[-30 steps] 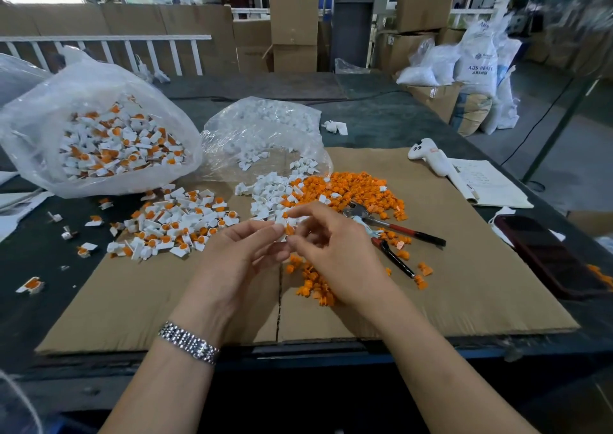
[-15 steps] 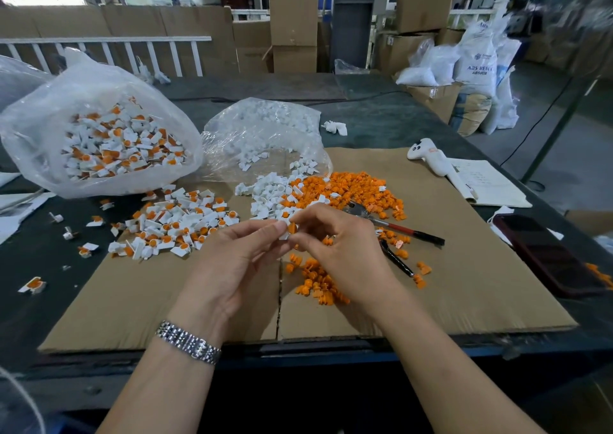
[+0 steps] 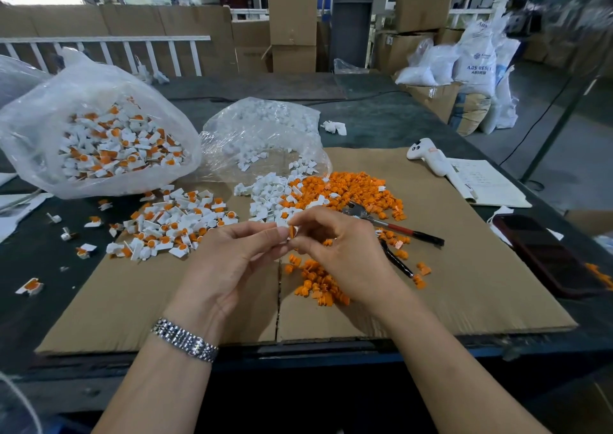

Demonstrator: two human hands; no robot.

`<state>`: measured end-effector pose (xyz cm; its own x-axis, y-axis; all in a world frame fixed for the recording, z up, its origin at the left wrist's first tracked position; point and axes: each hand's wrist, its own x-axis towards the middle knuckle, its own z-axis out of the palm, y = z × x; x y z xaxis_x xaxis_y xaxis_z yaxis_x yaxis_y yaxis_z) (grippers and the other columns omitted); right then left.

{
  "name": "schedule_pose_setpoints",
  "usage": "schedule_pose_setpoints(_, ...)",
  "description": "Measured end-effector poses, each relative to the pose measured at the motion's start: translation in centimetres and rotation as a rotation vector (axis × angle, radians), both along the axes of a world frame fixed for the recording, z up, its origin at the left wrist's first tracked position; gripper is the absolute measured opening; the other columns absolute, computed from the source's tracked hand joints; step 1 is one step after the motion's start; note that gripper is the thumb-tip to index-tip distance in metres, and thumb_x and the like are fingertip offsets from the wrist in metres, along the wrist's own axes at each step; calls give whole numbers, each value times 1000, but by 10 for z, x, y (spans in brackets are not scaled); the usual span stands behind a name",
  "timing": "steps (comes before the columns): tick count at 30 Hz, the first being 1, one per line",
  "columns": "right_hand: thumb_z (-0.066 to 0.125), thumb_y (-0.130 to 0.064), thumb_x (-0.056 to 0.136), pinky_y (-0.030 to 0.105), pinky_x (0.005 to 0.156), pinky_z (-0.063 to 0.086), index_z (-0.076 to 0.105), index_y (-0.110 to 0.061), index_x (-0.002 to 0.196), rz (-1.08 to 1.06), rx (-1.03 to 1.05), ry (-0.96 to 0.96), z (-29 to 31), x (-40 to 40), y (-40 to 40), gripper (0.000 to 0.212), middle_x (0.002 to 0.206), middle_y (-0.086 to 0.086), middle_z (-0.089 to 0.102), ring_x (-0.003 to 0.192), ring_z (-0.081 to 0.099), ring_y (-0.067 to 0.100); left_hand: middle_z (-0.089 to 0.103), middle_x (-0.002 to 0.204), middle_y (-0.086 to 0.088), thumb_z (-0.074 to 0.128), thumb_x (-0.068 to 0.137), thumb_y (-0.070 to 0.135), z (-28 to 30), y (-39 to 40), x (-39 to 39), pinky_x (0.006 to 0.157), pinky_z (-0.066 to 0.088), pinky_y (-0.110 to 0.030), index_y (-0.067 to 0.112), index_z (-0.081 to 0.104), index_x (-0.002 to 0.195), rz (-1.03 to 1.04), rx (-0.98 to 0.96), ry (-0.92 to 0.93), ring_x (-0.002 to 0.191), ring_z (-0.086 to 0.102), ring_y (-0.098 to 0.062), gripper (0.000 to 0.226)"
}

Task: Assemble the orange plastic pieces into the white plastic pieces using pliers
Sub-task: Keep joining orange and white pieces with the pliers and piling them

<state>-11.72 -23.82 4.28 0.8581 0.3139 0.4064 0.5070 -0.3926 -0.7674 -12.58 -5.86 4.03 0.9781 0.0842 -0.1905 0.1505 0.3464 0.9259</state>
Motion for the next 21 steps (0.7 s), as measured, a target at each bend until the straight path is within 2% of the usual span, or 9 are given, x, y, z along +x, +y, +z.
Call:
schedule_pose_setpoints(3, 70, -28, 92, 29, 84, 58, 67, -24, 112, -168, -68, 55, -2, 19, -20, 21, 100, -12, 68, 92, 66, 5, 78, 89, -20, 89, 56, 9, -1, 1, 1, 68, 61, -22, 2, 82, 77, 1, -43, 5, 84, 79, -29, 24)
schedule_pose_setpoints(7, 63, -48, 94, 45, 95, 47, 55, -13, 122, -581, -705, 212, -7, 54, -62, 45, 121, 7, 56, 113, 54, 28, 78, 93, -21, 86, 62, 7, -5, 3, 3, 64, 61, -21, 5, 83, 79, 4, -85, 33, 85, 79, -27, 17)
schedule_pose_setpoints(10, 64, -52, 91, 43, 87, 48, 54, -13, 108, -501, -890, 324, -12, 67, -74, 43, 110, 6, 58, 98, 54, 26, 78, 92, -21, 87, 60, 9, -7, 1, 4, 61, 61, -23, 6, 83, 78, 15, -96, 63, 81, 79, -26, 19)
schedule_pose_setpoints(12, 65, -46, 91, 41, 81, 50, 55, -13, 100, -439, -925, 293, -13, 71, -73, 36, 102, 6, 57, 91, 54, 23, 78, 91, -21, 87, 60, 9, -8, -1, 5, 58, 61, -24, 5, 82, 78, 25, -101, 83, 79, 79, -26, 18)
schedule_pose_setpoints(13, 66, -42, 90, 36, 71, 48, 54, -13, 93, -427, -939, 272, -12, 71, -71, 31, 96, 6, 56, 84, 53, 22, 78, 91, -21, 87, 61, 9, -8, -2, 5, 57, 61, -24, 5, 82, 79, 32, -104, 89, 78, 78, -26, 19)
schedule_pose_setpoints(14, 67, -38, 89, 32, 62, 42, 53, -14, 86, -421, -951, 258, -10, 70, -70, 29, 89, 6, 55, 76, 50, 20, 78, 91, -21, 87, 61, 9, -8, -2, 5, 56, 61, -24, 3, 81, 83, 40, -107, 91, 76, 78, -26, 23)
schedule_pose_setpoints(16, 64, -35, 89, 31, 54, 33, 53, -13, 83, -406, -942, 242, -7, 69, -69, 25, 83, 7, 54, 70, 50, 20, 78, 90, -20, 86, 62, 9, -7, -2, 6, 55, 60, -23, 2, 77, 91, 62, -106, 91, 74, 78, -24, 31)
schedule_pose_setpoints(18, 57, -33, 93, 33, 54, 36, 57, -11, 90, -393, -845, 252, -1, 66, -67, 22, 85, 8, 57, 72, 56, 24, 78, 88, -19, 86, 62, 10, -7, -1, 7, 55, 60, -23, 2, 76, 92, 79, -100, 90, 72, 78, -23, 32)
schedule_pose_setpoints(21, 52, -31, 97, 31, 52, 37, 58, -11, 89, -370, -571, 254, 14, 55, -61, 23, 78, 7, 62, 63, 57, 21, 78, 84, -14, 84, 64, 10, -6, -1, 10, 54, 59, -21, 2, 75, 93, 93, -100, 74, 70, 77, -20, 32)
